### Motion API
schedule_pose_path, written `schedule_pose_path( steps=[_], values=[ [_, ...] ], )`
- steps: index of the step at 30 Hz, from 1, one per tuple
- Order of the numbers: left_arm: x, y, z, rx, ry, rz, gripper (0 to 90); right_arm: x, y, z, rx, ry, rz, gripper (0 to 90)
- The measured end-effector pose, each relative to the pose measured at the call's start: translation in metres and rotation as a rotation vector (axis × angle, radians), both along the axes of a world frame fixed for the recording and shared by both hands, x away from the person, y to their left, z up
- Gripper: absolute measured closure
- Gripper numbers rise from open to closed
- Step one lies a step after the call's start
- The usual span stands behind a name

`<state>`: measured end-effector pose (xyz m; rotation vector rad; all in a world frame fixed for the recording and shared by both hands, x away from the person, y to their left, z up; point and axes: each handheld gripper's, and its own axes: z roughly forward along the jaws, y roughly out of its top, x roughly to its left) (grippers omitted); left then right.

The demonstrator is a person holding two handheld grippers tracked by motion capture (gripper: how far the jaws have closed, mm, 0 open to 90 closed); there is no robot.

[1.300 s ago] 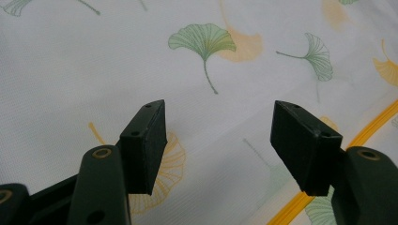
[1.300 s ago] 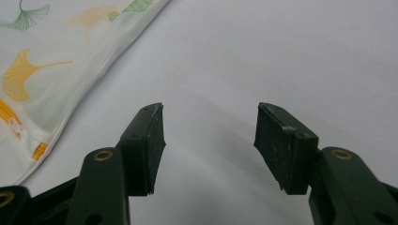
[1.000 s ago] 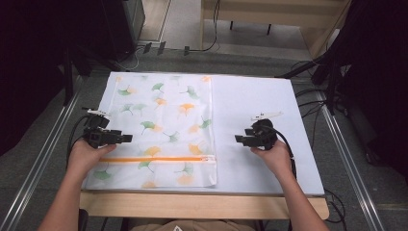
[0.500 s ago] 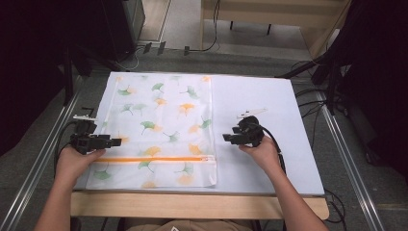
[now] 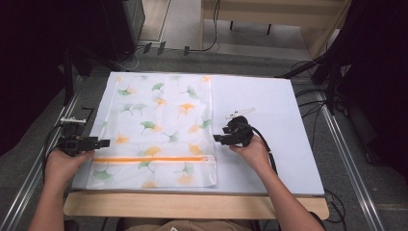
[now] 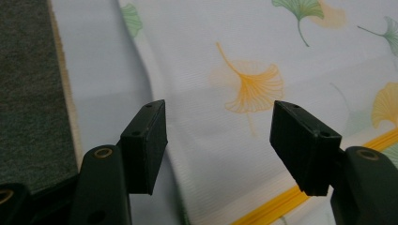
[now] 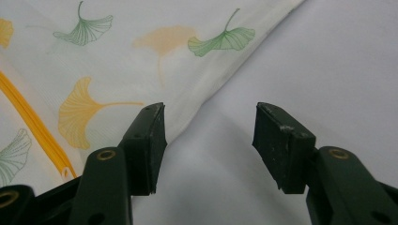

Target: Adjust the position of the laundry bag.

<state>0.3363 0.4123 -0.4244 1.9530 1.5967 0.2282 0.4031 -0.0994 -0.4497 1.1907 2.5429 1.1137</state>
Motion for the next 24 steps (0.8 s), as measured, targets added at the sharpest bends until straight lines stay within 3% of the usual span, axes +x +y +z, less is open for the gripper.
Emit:
schedule_pose_path(
  steps=[7, 11, 19, 23, 24],
  values=[
    [0.002, 0.013, -0.005, 0.011, 0.005, 0.04, 37.0, 0.002, 0.018, -0.006, -0.016, -0.014, -0.004, 43.4],
    [0.003, 0.014, -0.008, 0.019, 0.01, 0.042, 37.0, 0.009, 0.027, -0.01, -0.026, -0.019, -0.027, 48.1],
    [0.005, 0.014, -0.012, 0.03, 0.012, 0.044, 37.4, 0.019, 0.041, -0.017, -0.052, -0.017, -0.051, 49.3],
    [0.006, 0.011, -0.012, 0.01, 0.021, 0.033, 55.1, 0.021, 0.046, -0.019, -0.053, -0.042, -0.065, 54.4],
    [0.007, 0.008, -0.012, -0.021, 0.052, 0.037, 59.5, 0.02, 0.047, -0.019, -0.067, -0.055, -0.068, 59.4]
  ],
)
